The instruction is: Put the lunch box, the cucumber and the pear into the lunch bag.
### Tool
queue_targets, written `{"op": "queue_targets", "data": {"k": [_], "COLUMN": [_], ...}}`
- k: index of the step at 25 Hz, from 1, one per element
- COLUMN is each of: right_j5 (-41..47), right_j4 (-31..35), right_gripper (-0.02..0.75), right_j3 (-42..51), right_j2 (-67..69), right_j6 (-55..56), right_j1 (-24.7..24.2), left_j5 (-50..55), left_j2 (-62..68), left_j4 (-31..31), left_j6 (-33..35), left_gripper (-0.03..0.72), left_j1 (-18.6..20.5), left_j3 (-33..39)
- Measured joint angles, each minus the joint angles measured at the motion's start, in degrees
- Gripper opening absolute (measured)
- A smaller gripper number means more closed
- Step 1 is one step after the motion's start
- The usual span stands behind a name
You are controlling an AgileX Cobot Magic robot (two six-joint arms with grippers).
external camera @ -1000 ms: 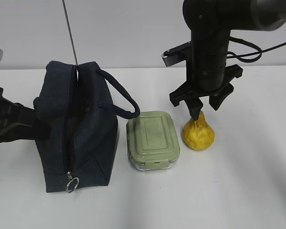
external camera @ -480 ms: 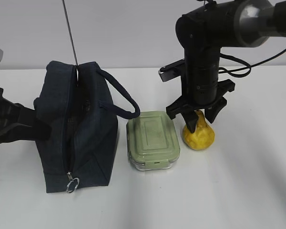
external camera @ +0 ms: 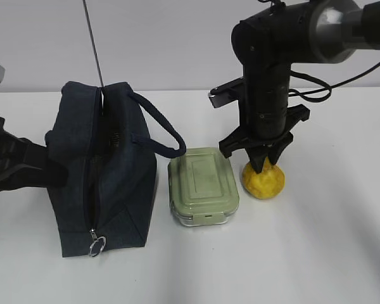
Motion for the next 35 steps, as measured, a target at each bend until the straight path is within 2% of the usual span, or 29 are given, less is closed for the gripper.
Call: {"op": "queue_targets", "data": {"k": [10,13,16,24,27,31,35], "right_j5": [-0.3,-0.3,-0.1,-1.3,-4.5,-10.4,-12.7], "right_j4": [-0.2,2.1,7.2,32.4,35.9,37.2,38.1], "right_gripper": [0.213,0.213,0.213,0.212,0.212,0.212,0.212], "right_j3": [-3.0,-5.2,-7.6,-10.2,-10.2,-10.5,-10.5], "right_j2": [-9.4,-12.4,-14.1,-14.7,-14.7,-12.9,-9.3], "right_j6": [0.0,-2.0,-6.1,-21.5,-24.2,-25.4,-25.6], "right_j1": [-0.1,-0.1,-0.3,0.5,2.4,6.3,8.2], "left_j5": [0.3,0.5,0.5,0.5,0.5,0.2,0.2], "left_j2": [0.0,0.0,0.0,0.0,0.0,0.0,0.0], "left_j4": [0.0,0.0,0.0,0.0,0.0,0.0,0.0], "left_j6": [0.0,0.0,0.0,0.0,0.0,0.0,0.0], "left_gripper": [0.003,0.003,0.003,0.003,0.003,0.003,0.003], "left_j1": [0.0,0.0,0.0,0.0,0.0,0.0,0.0], "left_j3": [0.0,0.0,0.0,0.0,0.0,0.0,0.0]}}
